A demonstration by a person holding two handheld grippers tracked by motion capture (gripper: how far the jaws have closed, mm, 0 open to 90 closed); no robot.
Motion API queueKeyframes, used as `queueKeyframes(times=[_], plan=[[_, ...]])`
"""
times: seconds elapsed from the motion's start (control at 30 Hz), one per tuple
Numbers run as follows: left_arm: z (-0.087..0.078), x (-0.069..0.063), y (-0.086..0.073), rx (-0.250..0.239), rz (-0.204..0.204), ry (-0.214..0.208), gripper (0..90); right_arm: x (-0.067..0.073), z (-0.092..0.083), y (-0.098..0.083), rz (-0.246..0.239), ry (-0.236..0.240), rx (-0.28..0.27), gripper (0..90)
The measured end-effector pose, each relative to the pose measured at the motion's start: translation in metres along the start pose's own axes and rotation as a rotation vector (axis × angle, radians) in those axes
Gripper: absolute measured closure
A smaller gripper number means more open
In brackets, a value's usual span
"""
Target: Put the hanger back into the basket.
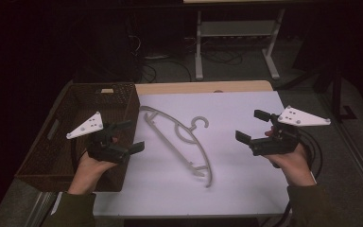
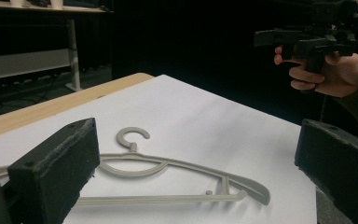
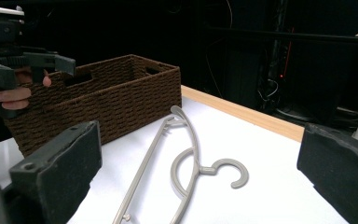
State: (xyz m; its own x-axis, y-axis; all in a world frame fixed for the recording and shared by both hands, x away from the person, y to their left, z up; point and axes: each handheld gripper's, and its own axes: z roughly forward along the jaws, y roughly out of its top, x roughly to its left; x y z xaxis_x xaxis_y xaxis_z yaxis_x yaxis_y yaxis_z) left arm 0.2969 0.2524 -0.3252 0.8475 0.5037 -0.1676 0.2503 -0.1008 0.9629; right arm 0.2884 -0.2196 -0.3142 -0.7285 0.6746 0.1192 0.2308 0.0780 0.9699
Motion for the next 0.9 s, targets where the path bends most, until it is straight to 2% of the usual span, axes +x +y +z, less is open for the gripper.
queueKeyframes(times=[0.1, 0.2, 0.33, 0.63, 0.77, 0.8, 0.83, 0.9], plan=[[0.005, -0.005, 0.003, 0.033, 0.015, 0.007, 0.0, 0.001, 0.002, -0.001, -0.011, 0.005, 0.016, 0.0], [0.012, -0.012, 0.004, 0.063, 0.026, -0.003, 0.0, 0.002, 0.003, -0.001, -0.018, 0.010, 0.038, 0.0], [0.022, -0.020, 0.005, 0.104, 0.044, -0.011, 0.0, 0.006, 0.010, -0.004, -0.032, 0.022, 0.103, 0.0], [0.039, -0.030, -0.006, 0.184, 0.060, -0.009, 0.0, 0.011, 0.026, -0.011, -0.043, 0.033, 0.174, 0.0], [0.048, -0.033, -0.013, 0.203, 0.047, -0.025, 0.0, 0.014, 0.035, -0.015, -0.045, 0.060, 0.206, 5.3], [0.050, -0.034, -0.015, 0.208, 0.046, -0.028, 0.0, 0.014, 0.039, -0.017, -0.046, 0.081, 0.225, 10.9], [0.051, -0.035, -0.018, 0.206, 0.043, -0.027, 0.0, 0.014, 0.039, -0.017, -0.046, 0.081, 0.225, 10.9], [0.053, -0.035, -0.024, 0.208, 0.036, -0.035, 0.0, 0.016, 0.047, -0.021, -0.032, 0.088, 0.260, 20.3]])
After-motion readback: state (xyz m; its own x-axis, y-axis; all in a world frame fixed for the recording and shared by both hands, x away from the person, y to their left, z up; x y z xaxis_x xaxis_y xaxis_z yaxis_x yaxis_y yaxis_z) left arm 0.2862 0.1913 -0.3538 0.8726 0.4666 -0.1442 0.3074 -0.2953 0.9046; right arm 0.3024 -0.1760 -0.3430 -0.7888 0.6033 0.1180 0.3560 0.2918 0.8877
